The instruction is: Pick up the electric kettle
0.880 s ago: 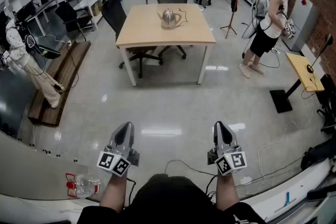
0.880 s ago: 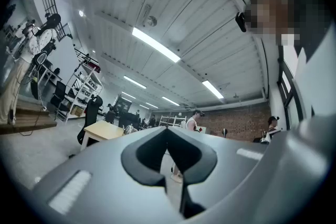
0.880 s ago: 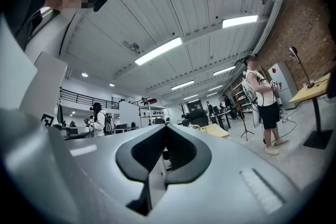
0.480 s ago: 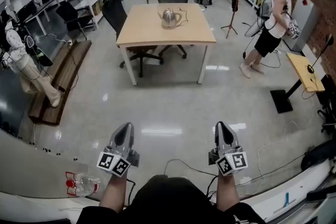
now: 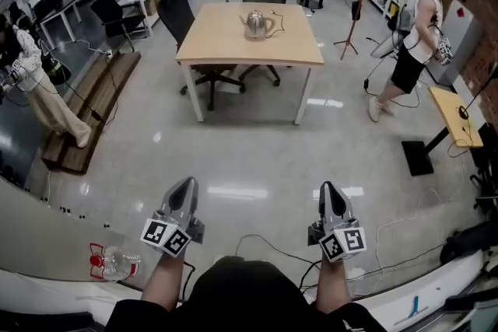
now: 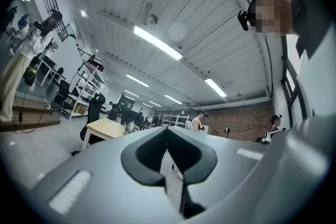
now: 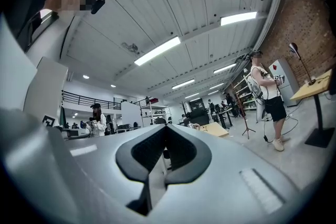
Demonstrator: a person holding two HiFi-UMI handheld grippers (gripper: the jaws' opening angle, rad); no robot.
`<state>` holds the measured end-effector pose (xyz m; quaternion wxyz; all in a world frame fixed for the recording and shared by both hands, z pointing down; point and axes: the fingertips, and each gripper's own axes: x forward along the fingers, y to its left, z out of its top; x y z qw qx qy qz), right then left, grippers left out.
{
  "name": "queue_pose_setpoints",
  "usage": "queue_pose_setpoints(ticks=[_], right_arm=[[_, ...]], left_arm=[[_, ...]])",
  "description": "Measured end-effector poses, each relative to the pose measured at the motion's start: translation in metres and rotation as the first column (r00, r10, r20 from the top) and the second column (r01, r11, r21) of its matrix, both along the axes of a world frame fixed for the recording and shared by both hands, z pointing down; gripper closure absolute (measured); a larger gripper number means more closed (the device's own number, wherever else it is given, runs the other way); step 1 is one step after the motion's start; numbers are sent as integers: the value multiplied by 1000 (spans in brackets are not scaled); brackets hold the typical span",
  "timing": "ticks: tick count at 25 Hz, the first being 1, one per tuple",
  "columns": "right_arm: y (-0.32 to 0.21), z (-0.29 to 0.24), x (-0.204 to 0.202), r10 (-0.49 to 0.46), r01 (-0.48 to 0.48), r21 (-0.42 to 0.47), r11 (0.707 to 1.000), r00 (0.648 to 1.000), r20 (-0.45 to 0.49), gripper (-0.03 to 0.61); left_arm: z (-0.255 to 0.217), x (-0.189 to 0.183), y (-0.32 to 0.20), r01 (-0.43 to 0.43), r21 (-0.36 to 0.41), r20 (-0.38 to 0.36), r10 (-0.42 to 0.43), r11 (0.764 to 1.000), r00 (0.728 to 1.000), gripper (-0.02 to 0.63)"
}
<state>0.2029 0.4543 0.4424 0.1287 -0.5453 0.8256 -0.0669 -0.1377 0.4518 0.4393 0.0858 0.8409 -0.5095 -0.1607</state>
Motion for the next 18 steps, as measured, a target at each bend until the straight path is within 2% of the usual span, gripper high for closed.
queue_pose_setpoints(ticks=[6, 9, 18], right_arm=[[1, 0, 23, -57, 56, 14, 998, 998, 32, 577], [1, 1, 27, -82, 81, 18, 997, 997, 11, 577], [-18, 9, 40, -70, 71, -8, 997, 997, 34, 577]], left_arm=[[1, 22, 0, 25, 7, -1, -25, 1000, 1000, 615], [2, 34, -1, 33, 16, 8, -33, 999, 999, 615], [5, 52, -15, 33, 12, 13, -33, 999, 999, 615]])
